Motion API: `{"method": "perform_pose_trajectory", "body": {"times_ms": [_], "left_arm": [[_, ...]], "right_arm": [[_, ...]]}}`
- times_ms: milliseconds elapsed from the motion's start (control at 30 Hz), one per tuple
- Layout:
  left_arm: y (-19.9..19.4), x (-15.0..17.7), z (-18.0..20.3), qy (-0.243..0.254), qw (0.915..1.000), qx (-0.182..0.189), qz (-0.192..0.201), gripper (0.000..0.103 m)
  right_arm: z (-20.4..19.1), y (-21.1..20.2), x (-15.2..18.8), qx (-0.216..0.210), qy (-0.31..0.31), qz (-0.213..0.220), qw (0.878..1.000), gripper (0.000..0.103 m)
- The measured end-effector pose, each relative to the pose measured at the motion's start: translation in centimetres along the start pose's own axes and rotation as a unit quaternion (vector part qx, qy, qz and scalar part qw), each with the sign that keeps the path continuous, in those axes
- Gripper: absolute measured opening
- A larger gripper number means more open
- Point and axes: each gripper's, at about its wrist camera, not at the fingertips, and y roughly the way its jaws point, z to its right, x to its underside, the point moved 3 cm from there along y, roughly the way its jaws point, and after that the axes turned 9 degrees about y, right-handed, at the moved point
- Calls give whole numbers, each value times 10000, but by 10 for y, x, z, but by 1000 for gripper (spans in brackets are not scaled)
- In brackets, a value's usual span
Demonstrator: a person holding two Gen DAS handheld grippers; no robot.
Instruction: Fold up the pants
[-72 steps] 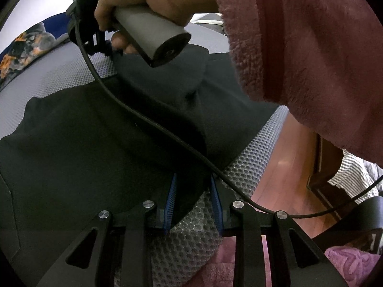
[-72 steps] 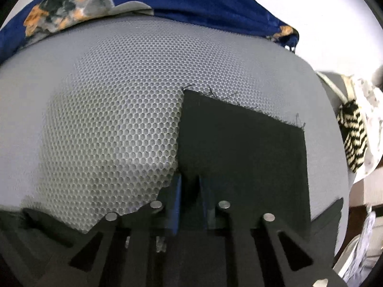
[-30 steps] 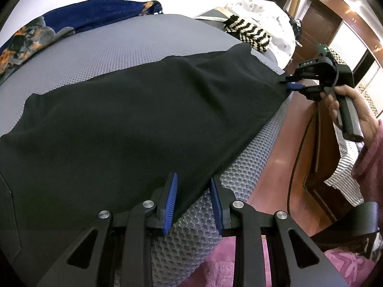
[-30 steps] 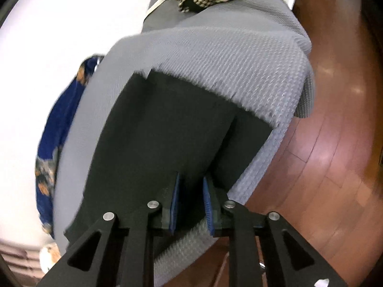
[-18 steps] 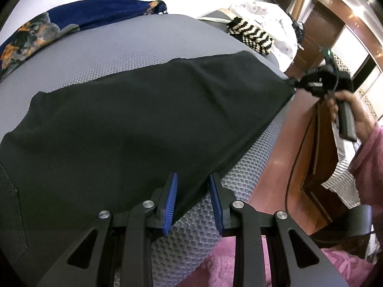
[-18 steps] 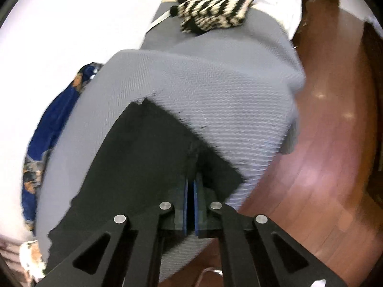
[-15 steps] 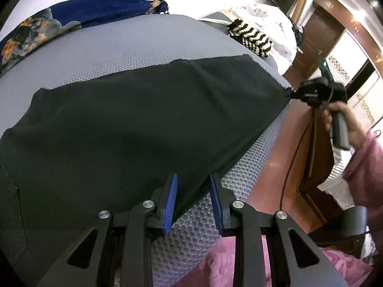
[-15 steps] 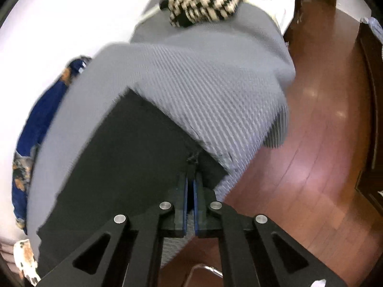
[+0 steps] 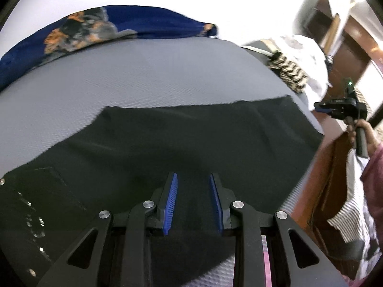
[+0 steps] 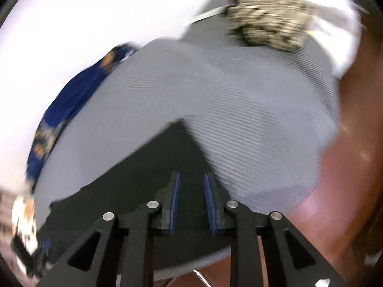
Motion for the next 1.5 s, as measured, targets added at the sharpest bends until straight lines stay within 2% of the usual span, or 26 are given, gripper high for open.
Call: {"method": "perform_pose_trajectory", "body": {"times_ms": [100, 267, 667, 833, 933, 1000, 1067, 1167, 1300, 1400, 1433, 1500], "left_arm": [[3, -1, -10, -147, 9997, -171, -28, 29], [9, 3, -17, -292, 9988, -361, -151, 29], [14, 6, -21, -453, 9968, -552, -351, 29], [20, 8, -24, -523, 9958, -606, -446, 29], [26, 7, -24, -550, 9951, -636, -517, 29], [28, 5, -24, -568, 9947, -683, -525, 29], [29, 2, -24, -605, 9944, -711, -505, 29], [28, -2, -24, -598, 9940, -789, -455, 29], [25, -12, -26, -617, 9936, -885, -346, 29], [21, -16, -30, -694, 9929, -952, -186, 29], [21, -16, -32, -716, 9924, -985, -155, 29], [23, -15, -35, -759, 9916, -1029, -189, 29]], "right_arm": [[-16, 26, -17, -52, -392, -383, 9985, 21], [-32, 60, -36, 24, -835, -723, 9939, 21], [-29, 103, -65, 98, -1094, -977, 9891, 20], [-26, 105, -67, -124, -1150, -993, 9883, 21], [-27, 104, -59, -380, -1275, -1150, 9844, 20], [-28, 101, -54, -349, -1351, -1055, 9846, 10], [-30, 92, -48, -238, -1329, -656, 9887, 5], [-33, 71, -43, -94, -1152, 35, 9933, 3], [-30, 57, -44, -77, -801, 522, 9954, 2], [-23, 55, -51, 416, -706, 976, 9918, 0], [-14, 54, -58, 405, -526, 1043, 9923, 0], [-3, 56, -63, 118, -267, 856, 9959, 0]]}}
